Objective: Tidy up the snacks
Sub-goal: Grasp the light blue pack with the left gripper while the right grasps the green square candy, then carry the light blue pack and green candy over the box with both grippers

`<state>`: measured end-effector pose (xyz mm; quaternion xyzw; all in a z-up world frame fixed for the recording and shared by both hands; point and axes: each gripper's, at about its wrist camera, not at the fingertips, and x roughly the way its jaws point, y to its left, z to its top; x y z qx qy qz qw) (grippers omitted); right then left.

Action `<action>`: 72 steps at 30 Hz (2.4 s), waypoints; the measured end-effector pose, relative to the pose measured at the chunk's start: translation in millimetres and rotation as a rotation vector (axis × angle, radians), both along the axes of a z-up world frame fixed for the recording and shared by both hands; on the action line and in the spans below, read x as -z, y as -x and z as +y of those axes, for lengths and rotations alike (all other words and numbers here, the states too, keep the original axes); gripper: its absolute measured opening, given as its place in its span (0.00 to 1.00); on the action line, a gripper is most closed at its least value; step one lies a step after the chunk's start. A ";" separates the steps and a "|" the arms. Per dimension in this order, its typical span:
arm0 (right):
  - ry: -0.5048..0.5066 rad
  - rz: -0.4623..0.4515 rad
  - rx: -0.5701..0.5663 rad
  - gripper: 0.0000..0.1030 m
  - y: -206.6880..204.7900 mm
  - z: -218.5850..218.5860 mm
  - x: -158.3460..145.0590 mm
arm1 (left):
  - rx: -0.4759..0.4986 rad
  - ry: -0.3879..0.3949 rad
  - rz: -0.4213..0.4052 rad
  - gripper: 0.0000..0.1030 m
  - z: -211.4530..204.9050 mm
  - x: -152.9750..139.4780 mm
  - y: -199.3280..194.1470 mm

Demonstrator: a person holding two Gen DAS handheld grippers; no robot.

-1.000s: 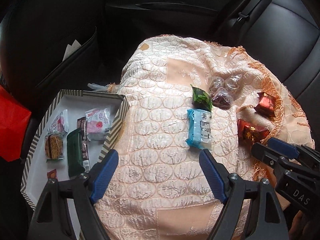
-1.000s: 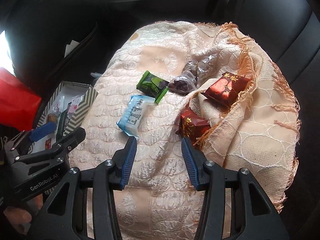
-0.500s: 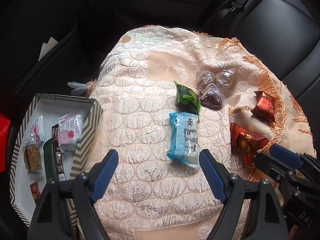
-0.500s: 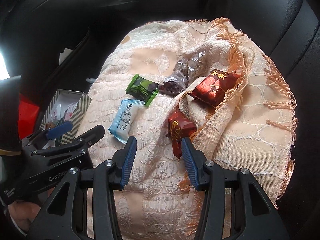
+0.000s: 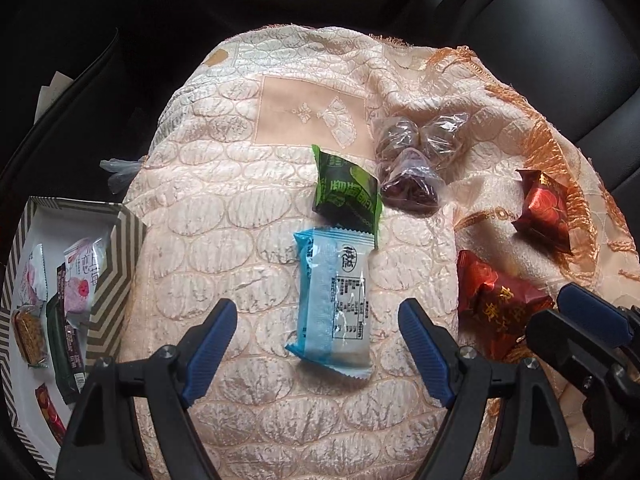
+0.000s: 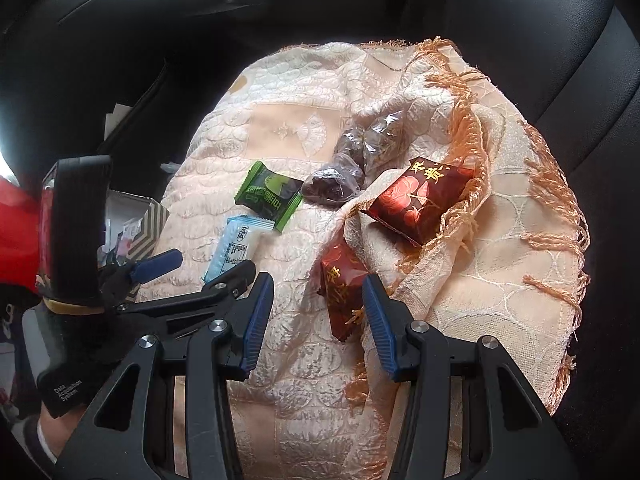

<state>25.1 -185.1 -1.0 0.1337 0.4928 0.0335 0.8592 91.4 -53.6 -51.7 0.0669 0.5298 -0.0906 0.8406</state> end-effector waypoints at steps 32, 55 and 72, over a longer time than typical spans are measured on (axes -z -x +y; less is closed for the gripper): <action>-0.213 0.191 0.027 0.62 -134.8 36.6 55.4 | -0.077 0.007 0.007 0.31 47.0 4.0 -0.5; -0.143 0.039 -0.098 0.34 -54.9 36.1 25.8 | -0.090 -0.039 -0.072 0.31 60.2 -23.9 26.9; -0.111 0.021 -0.145 0.34 -6.5 53.6 12.9 | -0.103 -0.036 -0.131 0.31 82.4 -50.6 49.6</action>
